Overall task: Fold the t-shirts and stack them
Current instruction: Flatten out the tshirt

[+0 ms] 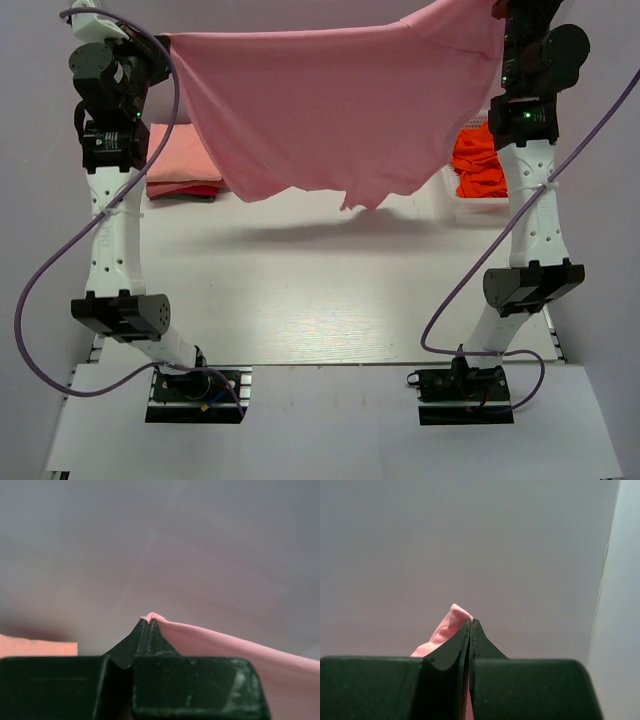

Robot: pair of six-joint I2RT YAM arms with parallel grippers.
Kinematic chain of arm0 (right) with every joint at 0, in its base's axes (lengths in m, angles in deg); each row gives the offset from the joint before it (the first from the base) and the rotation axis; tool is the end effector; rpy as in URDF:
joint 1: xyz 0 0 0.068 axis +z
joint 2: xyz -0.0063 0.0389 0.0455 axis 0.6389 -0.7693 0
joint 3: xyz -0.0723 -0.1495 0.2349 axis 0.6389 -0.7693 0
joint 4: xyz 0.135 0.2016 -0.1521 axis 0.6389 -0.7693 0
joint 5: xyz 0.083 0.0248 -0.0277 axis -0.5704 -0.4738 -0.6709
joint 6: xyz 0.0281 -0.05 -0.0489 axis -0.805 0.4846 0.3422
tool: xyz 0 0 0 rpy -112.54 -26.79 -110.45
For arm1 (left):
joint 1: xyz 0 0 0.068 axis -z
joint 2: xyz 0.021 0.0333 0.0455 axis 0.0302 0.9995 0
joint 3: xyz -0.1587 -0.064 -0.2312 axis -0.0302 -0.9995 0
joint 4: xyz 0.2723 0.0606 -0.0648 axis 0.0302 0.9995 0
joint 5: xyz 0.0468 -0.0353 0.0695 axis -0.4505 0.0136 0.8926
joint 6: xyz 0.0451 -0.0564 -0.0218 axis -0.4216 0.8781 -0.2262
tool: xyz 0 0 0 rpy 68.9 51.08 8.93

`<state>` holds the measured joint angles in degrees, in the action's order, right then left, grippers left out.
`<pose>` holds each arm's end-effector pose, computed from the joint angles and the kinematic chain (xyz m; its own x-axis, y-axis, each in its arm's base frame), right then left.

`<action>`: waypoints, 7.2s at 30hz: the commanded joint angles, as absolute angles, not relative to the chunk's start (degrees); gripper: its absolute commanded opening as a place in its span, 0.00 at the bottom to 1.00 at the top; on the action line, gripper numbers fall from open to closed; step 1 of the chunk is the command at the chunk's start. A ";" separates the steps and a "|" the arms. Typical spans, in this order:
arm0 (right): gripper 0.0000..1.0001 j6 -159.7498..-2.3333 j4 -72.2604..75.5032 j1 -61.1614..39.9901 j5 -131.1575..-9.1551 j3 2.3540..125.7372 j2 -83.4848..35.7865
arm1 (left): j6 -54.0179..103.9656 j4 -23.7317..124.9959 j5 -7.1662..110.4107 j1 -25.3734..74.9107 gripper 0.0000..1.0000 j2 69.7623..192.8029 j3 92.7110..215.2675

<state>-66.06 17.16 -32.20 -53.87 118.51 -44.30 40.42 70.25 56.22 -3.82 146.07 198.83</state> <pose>0.3828 0.0408 0.6639 0.6786 -0.0523 -0.7326 0.0761 0.9971 -0.0006 0.3718 0.0096 0.5910 0.1319 -0.4489 -0.8838 0.0972 0.8931 -0.4392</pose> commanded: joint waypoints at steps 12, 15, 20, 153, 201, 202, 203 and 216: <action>0.00 -64.47 44.67 -34.97 -57.16 129.91 -60.01 | 47.83 57.94 55.31 -4.19 0.00 169.60 218.22; 0.00 -66.22 48.62 -35.75 -55.92 129.39 -60.54 | 50.38 55.99 54.09 -4.19 0.00 173.80 223.22; 0.00 -68.25 49.33 -37.34 -58.02 130.00 -60.46 | 51.80 51.43 53.38 -4.19 0.00 174.79 224.55; 0.90 -87.67 -24.33 -27.06 -56.72 57.75 -36.54 | 40.99 93.62 56.20 7.94 0.63 194.22 211.30; 0.90 -92.60 -28.63 -28.02 -48.10 57.58 -51.58 | 33.96 78.67 75.35 13.13 0.11 189.21 207.77; 0.90 -92.68 -28.81 -28.28 -48.19 57.67 -51.32 | 33.96 78.66 75.35 13.12 0.12 189.73 206.72; 0.90 -92.51 -28.81 -28.11 -48.45 57.93 -51.31 | 36.57 78.66 76.22 12.43 0.31 189.73 206.71; 0.90 -91.98 -27.58 -28.20 -52.74 58.20 -44.72 | 45.27 84.29 69.03 11.28 1.00 182.98 190.50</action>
